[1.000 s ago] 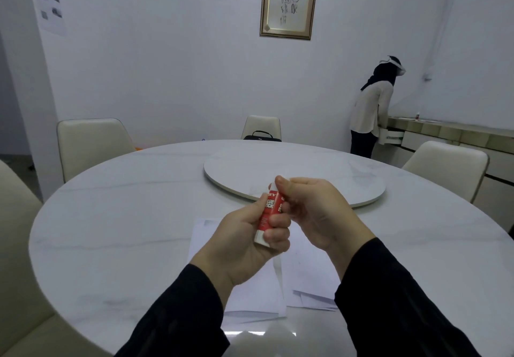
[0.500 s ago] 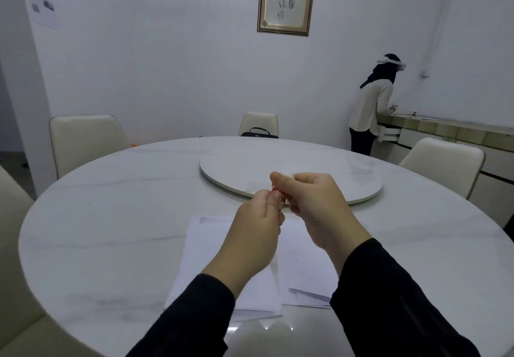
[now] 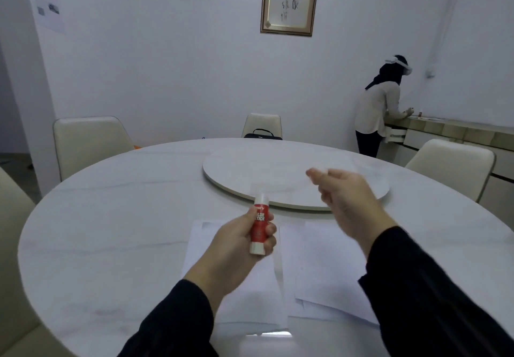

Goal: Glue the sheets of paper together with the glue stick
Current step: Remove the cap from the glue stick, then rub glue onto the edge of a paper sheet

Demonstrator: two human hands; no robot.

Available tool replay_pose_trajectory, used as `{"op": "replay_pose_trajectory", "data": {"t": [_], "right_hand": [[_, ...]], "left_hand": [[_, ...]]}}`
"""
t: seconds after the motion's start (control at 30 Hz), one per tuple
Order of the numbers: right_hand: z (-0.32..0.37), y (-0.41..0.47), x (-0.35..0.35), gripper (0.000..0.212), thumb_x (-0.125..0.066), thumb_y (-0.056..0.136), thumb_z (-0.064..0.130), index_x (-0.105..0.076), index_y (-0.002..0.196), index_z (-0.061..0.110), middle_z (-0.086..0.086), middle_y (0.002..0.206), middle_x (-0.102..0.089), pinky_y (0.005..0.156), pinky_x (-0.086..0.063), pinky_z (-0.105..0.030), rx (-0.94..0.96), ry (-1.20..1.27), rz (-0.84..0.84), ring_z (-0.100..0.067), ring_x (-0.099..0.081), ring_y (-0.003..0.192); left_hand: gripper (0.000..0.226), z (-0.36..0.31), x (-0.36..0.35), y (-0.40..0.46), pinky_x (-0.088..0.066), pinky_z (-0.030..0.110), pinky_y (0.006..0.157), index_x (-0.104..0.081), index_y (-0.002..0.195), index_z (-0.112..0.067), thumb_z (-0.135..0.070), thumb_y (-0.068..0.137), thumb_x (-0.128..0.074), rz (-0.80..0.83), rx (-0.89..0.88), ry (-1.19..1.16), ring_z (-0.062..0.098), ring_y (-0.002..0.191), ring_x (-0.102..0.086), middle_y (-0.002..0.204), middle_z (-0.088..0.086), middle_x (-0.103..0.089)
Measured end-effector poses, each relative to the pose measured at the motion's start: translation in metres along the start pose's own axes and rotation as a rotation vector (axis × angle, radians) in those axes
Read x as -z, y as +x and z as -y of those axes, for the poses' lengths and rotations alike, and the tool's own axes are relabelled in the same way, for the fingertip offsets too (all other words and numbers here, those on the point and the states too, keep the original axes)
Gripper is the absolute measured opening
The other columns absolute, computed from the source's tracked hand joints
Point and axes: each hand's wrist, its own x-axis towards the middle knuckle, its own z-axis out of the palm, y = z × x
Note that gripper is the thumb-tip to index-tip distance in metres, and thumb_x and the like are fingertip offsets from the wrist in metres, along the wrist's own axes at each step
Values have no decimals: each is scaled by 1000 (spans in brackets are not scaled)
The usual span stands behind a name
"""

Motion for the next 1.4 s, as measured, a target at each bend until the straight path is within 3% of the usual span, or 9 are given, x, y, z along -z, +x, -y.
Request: {"op": "replay_pose_trajectory", "data": {"t": [0.13,0.27,0.47,0.73,0.87,1.0,1.1,1.23,1.4], "right_hand": [[-38,4,-22,25,-71,82,15,-68,105,6,-2,95,-68,85,-43,-26,-99,14,-23,-14,-60,92],[-66,22,-39,28,-69,83,15,-66,110,11,2,88,-59,76,-42,-22,-110,-181,-88,-13,-57,85],[-98,53,-56,30,-67,83,13,-65,114,13,0,97,-62,86,-49,-29,-42,-483,-65,-16,-60,92],[-128,72,-68,15,-64,81,21,-66,95,20,7,82,-67,84,-52,-37,-22,-784,-126,-19,-64,89],[-107,66,-63,26,-63,85,22,-64,111,16,-1,98,-65,88,-50,-38,87,-739,-210,-21,-60,97],[-57,35,-57,39,-43,97,40,-65,92,8,-4,85,-65,63,-43,-28,102,-531,-199,-18,-57,77],[-37,-17,-57,49,-45,90,54,-62,75,11,0,71,-63,59,-40,-30,139,-508,-76,-17,-55,67],[-44,-66,-67,32,-57,81,59,-59,91,29,13,81,-59,62,-40,-16,284,-703,-72,-4,-53,75],[-55,-68,-73,18,-60,87,43,-59,84,25,13,76,-57,59,-37,-13,346,-574,-199,-3,-52,71]], "left_hand": [[30,-9,-4,17,-44,26,61,-59,97,-3,-20,99,-35,-93,-101,109,18,60,-52,74,8,-60],[28,-7,0,33,-49,29,71,-60,103,-4,-18,99,-36,-107,-141,66,18,67,-60,84,9,-70],[25,-4,14,43,-53,27,71,-63,105,-5,-16,97,-41,-100,-144,40,16,70,-67,82,4,-72],[29,-9,18,48,-59,30,72,-67,100,-3,-22,82,-54,-35,-167,-22,18,76,-70,91,10,-73],[23,-10,17,46,-60,30,74,-67,96,-2,-15,91,-48,-41,-197,-42,21,83,-71,92,12,-73],[25,-11,18,45,-60,31,77,-66,96,-2,-20,82,-54,-81,-253,-35,23,88,-70,92,11,-74],[30,-12,15,42,-57,26,74,-68,94,-4,-26,76,-58,-111,-309,22,19,86,-70,91,7,-74],[33,-8,10,37,-56,23,73,-70,96,-8,-30,73,-62,-149,-310,116,18,82,-67,91,3,-74],[30,-6,2,34,-58,26,72,-71,93,-10,-28,71,-62,-120,-329,145,11,75,-69,87,1,-76]]}}
